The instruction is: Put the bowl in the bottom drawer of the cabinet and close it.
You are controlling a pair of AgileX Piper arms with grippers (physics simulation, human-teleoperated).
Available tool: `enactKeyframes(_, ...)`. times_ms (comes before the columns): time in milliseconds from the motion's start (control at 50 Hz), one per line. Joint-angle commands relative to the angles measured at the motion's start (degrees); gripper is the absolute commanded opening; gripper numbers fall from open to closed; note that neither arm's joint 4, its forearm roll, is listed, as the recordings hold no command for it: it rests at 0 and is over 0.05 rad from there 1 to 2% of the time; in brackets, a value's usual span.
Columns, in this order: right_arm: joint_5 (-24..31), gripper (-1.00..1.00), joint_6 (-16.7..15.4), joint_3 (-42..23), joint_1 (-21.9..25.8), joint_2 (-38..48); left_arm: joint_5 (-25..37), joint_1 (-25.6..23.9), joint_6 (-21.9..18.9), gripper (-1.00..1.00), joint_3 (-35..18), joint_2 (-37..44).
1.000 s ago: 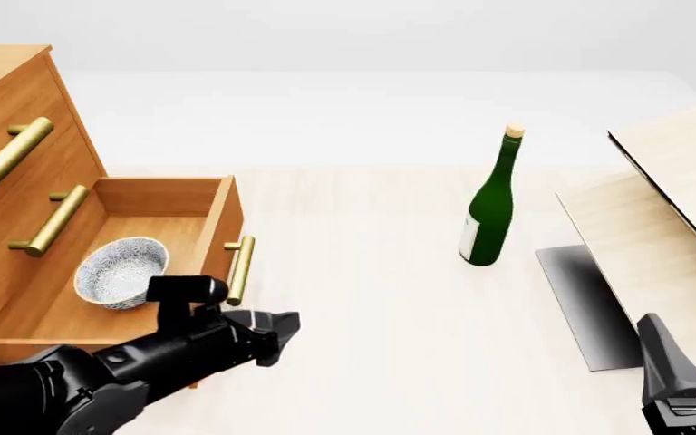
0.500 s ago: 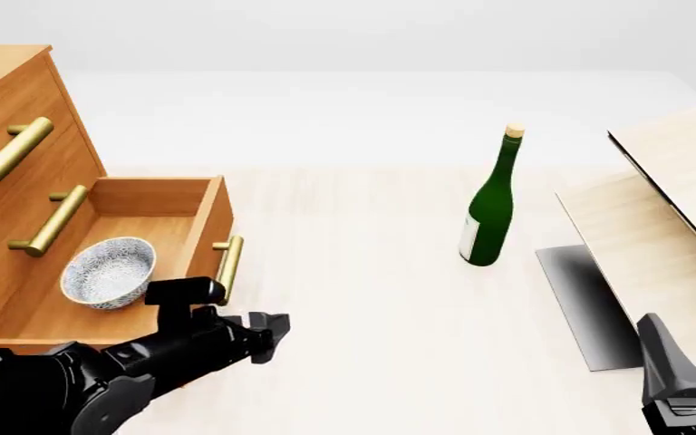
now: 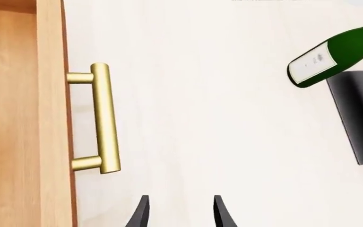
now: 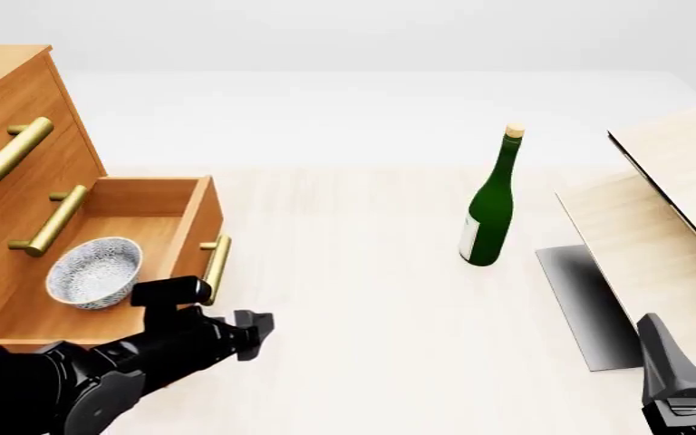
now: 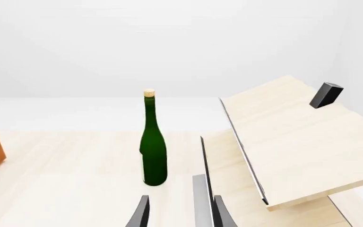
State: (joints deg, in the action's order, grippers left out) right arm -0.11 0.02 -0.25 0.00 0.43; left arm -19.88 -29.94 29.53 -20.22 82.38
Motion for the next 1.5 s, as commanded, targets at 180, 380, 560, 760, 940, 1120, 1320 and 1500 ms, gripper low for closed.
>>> enactKeyframes(180, 0.0, 1.0, 0.0, 0.0, 0.0, 0.0, 0.0, 3.1, -0.2, 1.0, 1.4, 0.0)
enactKeyframes(380, 0.0, 1.0, 0.0, 0.0, 0.0, 0.0, -0.1, 4.7, -0.6, 1.0, 1.5, 0.1)
enactKeyframes(560, 0.0, 1.0, 0.0, 0.0, 0.0, 0.0, 0.0, 6.4, -1.3, 1.0, 1.7, 0.2)
enactKeyframes(760, 0.0, 1.0, 0.0, 0.0, 0.0, 0.0, 0.2, 8.3, -2.2, 1.0, 2.0, -0.1)
enactKeyframes(940, 0.0, 1.0, 0.0, 0.0, 0.0, 0.0, -0.1, 10.6, -2.8, 1.0, 2.5, 0.3)
enactKeyframes(1120, 0.0, 1.0, 0.0, 0.0, 0.0, 0.0, 0.4, 12.5, -3.6, 1.0, 2.9, -0.3)
enactKeyframes(1320, 0.0, 1.0, 0.0, 0.0, 0.0, 0.0, 1.0, 15.2, -4.9, 1.0, 3.3, -1.1)
enactKeyframes(1500, 0.0, 1.0, 0.0, 0.0, 0.0, 0.0, 1.8, 18.4, -7.2, 1.0, 3.3, -2.1)
